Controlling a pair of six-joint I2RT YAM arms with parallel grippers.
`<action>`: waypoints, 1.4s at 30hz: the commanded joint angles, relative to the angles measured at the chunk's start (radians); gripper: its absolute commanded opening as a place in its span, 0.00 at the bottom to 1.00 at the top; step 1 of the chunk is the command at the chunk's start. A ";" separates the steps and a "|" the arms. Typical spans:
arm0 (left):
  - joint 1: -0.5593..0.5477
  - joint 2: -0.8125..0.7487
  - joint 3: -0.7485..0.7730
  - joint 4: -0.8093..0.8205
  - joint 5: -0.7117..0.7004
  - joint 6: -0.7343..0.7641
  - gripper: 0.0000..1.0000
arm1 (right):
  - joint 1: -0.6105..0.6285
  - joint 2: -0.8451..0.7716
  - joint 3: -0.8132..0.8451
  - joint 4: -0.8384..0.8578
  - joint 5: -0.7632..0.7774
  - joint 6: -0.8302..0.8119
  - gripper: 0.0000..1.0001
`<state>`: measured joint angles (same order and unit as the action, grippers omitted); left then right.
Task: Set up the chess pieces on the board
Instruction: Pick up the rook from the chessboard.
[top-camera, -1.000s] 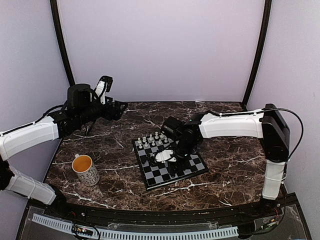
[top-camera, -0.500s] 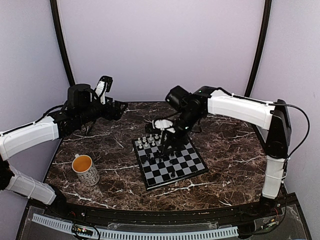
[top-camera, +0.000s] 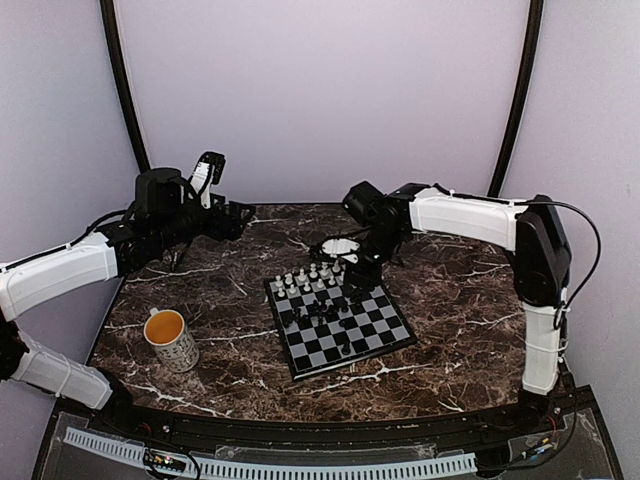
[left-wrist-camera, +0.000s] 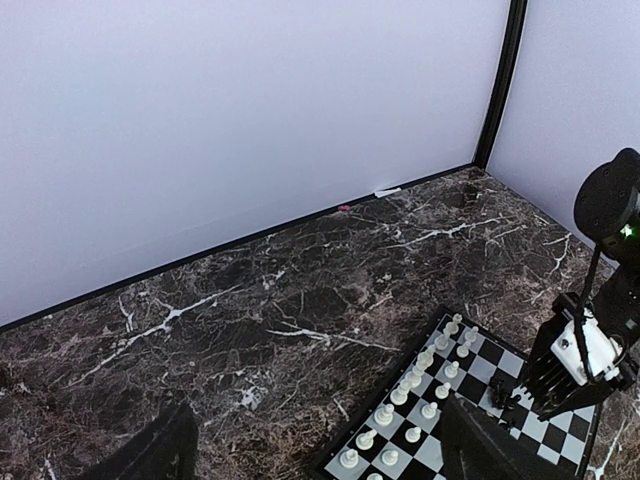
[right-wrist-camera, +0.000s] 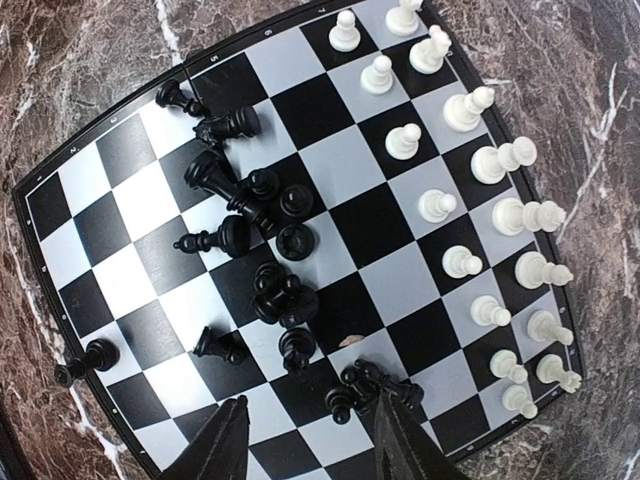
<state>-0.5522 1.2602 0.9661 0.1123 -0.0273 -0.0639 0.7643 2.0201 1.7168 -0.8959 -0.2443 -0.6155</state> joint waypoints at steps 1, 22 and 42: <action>0.005 -0.021 0.028 -0.009 0.007 -0.005 0.86 | 0.015 0.054 0.029 -0.018 0.033 -0.004 0.45; 0.005 -0.030 0.025 -0.008 0.012 -0.005 0.86 | 0.028 0.135 0.046 -0.001 0.031 0.008 0.38; 0.005 -0.024 0.026 -0.008 0.024 -0.012 0.86 | 0.029 -0.052 -0.041 -0.031 0.012 -0.013 0.10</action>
<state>-0.5522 1.2602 0.9661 0.1108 -0.0151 -0.0647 0.7856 2.1029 1.7275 -0.9127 -0.2123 -0.6121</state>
